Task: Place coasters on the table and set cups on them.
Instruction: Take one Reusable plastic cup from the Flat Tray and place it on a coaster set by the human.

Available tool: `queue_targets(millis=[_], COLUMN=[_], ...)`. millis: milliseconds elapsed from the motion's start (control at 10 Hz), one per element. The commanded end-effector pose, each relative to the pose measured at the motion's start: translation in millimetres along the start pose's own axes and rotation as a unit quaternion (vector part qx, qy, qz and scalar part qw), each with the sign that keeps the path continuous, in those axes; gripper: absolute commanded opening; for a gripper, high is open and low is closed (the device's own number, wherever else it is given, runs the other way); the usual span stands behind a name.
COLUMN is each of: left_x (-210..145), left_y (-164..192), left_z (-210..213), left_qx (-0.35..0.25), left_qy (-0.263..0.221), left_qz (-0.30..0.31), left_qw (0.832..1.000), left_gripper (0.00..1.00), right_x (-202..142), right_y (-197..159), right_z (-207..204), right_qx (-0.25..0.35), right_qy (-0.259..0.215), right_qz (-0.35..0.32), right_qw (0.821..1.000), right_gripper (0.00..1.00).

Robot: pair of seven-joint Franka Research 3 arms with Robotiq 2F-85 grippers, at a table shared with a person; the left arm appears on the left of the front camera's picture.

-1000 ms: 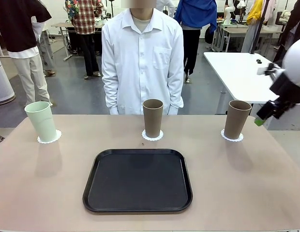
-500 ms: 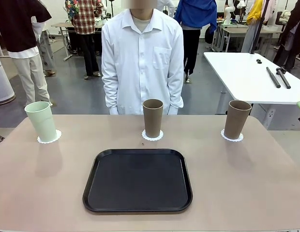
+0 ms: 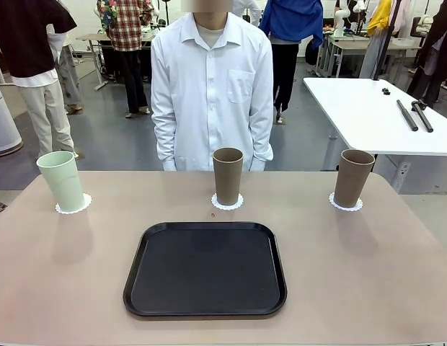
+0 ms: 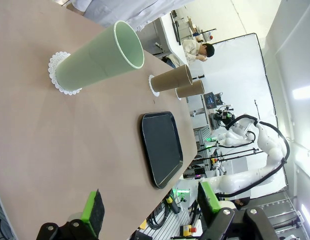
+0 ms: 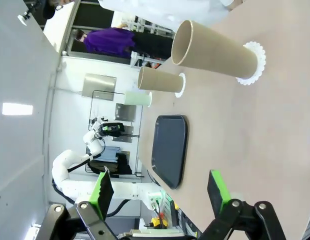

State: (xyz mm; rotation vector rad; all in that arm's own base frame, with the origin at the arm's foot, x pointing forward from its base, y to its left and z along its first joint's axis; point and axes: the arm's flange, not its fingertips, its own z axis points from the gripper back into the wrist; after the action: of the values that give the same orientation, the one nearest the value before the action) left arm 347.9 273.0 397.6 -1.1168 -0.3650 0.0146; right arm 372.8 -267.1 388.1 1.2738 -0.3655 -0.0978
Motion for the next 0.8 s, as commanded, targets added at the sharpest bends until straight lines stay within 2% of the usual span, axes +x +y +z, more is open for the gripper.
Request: queue_targets(millis=[0, 300, 600, 700], left_x=[-2, -2, -2, -2], left_y=[-2, -2, -2, -2], left_z=[2, 2, 2, 2], left_qx=[-0.005, -0.005, -0.005, -0.005], left_qy=[-0.001, -0.001, -0.001, -0.001], left_qz=[-0.002, -0.002, -0.002, -0.002], left_qw=[1.000, 1.000, 1.000, 1.000], left_gripper=[1.00, 1.00, 1.00, 1.00], right_x=[12, 12, 17, 6], right_y=[-13, -44, -46, -50], right_z=[-1, -13, -17, -19], right_qx=[0.015, 0.011, 0.014, 0.009], right_qy=[0.017, 0.015, 0.020, 0.030], right_qz=[0.001, -0.013, 0.011, -0.022], right_qw=[1.000, 1.000, 1.000, 0.999], right_gripper=[1.00, 1.00, 1.00, 1.00])
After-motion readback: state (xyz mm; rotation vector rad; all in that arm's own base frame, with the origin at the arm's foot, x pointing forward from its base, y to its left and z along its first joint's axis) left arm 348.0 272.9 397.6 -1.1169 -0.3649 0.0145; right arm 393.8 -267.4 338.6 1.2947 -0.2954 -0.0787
